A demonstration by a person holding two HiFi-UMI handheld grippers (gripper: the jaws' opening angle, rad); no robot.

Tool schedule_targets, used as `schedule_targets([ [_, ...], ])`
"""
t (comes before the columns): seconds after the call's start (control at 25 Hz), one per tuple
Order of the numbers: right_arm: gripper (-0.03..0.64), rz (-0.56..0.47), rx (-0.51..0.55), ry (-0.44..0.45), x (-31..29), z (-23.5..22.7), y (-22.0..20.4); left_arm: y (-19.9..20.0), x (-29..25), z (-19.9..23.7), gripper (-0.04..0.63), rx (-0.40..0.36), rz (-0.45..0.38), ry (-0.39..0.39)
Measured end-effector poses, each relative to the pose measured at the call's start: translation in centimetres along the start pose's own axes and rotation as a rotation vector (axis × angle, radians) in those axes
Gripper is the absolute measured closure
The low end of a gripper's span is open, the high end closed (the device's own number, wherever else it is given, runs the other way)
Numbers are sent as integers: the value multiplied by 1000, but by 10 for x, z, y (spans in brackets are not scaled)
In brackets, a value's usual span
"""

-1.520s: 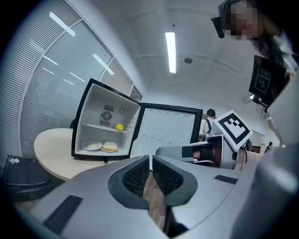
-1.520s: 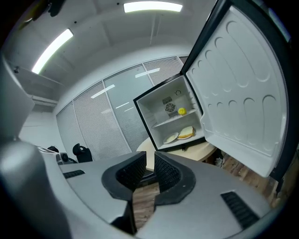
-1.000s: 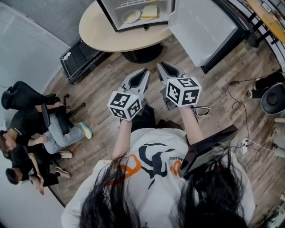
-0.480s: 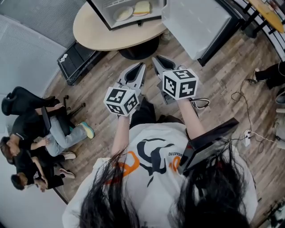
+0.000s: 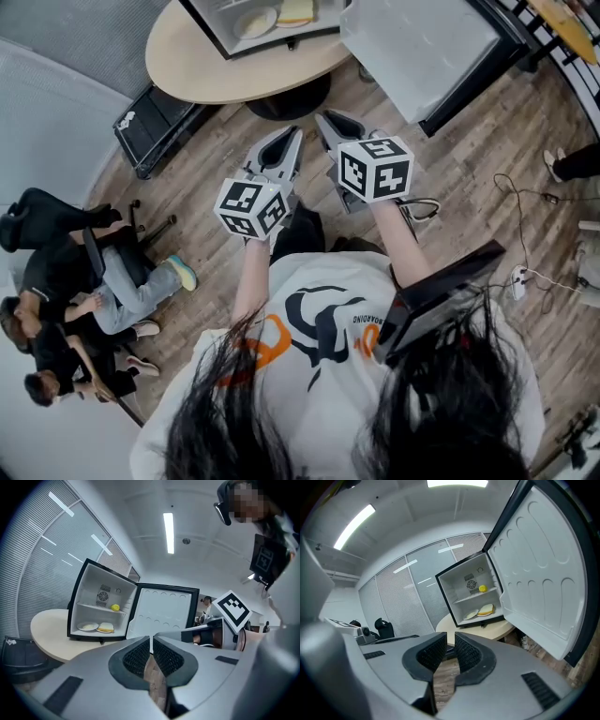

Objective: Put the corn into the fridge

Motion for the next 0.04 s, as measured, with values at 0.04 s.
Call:
schedule_targets([
  [0.04, 556, 1, -1, -1, -4, 0, 1, 0, -2, 3, 575, 0, 2, -3],
])
Point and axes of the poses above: the fingertips, and each gripper's own axes: x backward along the fingers, z to its left, y out of its top, the point moved 8 cm from there along x, backward along the fingers, and after that the axes turned 4 degrees about -x, right-handed, at the moved point
